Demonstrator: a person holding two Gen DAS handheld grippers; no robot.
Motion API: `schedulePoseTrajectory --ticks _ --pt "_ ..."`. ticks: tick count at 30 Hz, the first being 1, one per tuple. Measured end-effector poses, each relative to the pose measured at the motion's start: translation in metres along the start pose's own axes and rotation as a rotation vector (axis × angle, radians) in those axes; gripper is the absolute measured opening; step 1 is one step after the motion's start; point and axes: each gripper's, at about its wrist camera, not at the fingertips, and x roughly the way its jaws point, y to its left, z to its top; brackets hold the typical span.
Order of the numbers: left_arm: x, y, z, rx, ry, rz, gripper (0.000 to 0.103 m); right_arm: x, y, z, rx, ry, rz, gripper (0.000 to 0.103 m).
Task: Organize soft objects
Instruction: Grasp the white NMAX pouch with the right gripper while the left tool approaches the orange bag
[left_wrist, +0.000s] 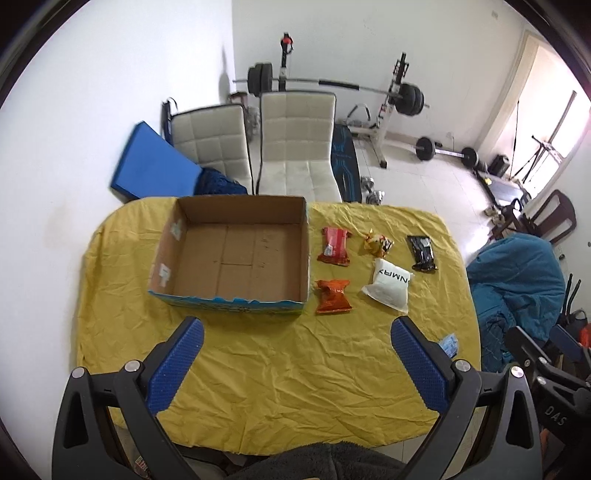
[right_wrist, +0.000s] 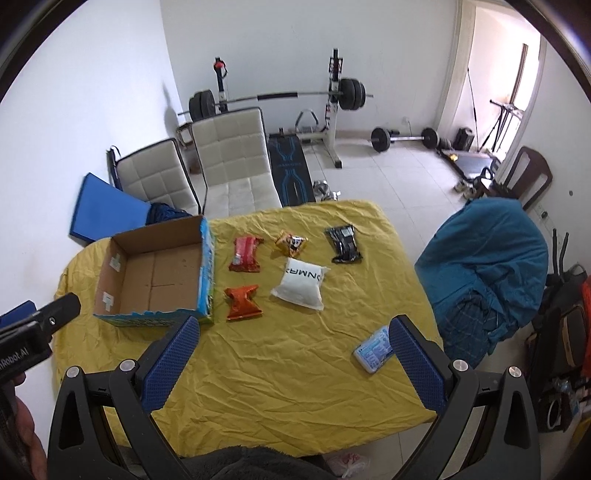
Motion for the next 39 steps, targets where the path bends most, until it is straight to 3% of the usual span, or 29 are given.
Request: schedulePoseTrajectory --ticks 5,10,15,18,22,23,24,26,28,33,39 --pt "0.079 -0.026 0.034 0.044 0.085 0.000 0.103 0.104 -0.027 0.028 0.031 0.124 -0.008 0.103" --pt "0.183 -0.052 0.069 0.072 0.210 0.082 0.103 0.257 -0.046 0.058 0.087 0.317 -0.003 0.103" --pt "0.278 -0.069 0.076 0.092 0.358 0.155 0.103 0.393 -0.050 0.057 0.189 0.522 0.024 0.103" --pt "0.321 -0.075 0.077 0.104 0.428 0.182 0.103 0.445 -0.049 0.047 0.260 0.615 0.062 0.103" --pt "0.358 -0.076 0.075 0.108 0.495 0.194 0.103 0.487 -0.043 0.037 0.277 0.683 0.041 0.102" --pt "0.364 -0.074 0.074 0.104 0.508 0.200 0.103 0.497 -0.043 0.034 0.284 0.706 0.040 0.099" --pt "0.369 -0.075 0.074 0.104 0.515 0.197 0.103 0.508 -0.043 0.029 0.300 0.740 0.059 0.089" --pt "0.378 -0.078 0.074 0.116 0.538 0.184 0.103 0.518 -0.043 0.023 0.283 0.778 0.067 0.084" --pt "0.385 -0.083 0.072 0.149 0.561 0.175 0.103 0.517 -0.045 0.022 0.231 0.775 0.082 0.079" --pt "0.400 -0.093 0.065 0.227 0.611 0.213 0.103 0.499 -0.073 0.012 0.080 0.805 0.039 0.079" --pt "0.392 -0.110 0.064 0.311 0.581 0.262 0.103 0.484 -0.113 -0.009 0.051 0.795 0.005 0.079"
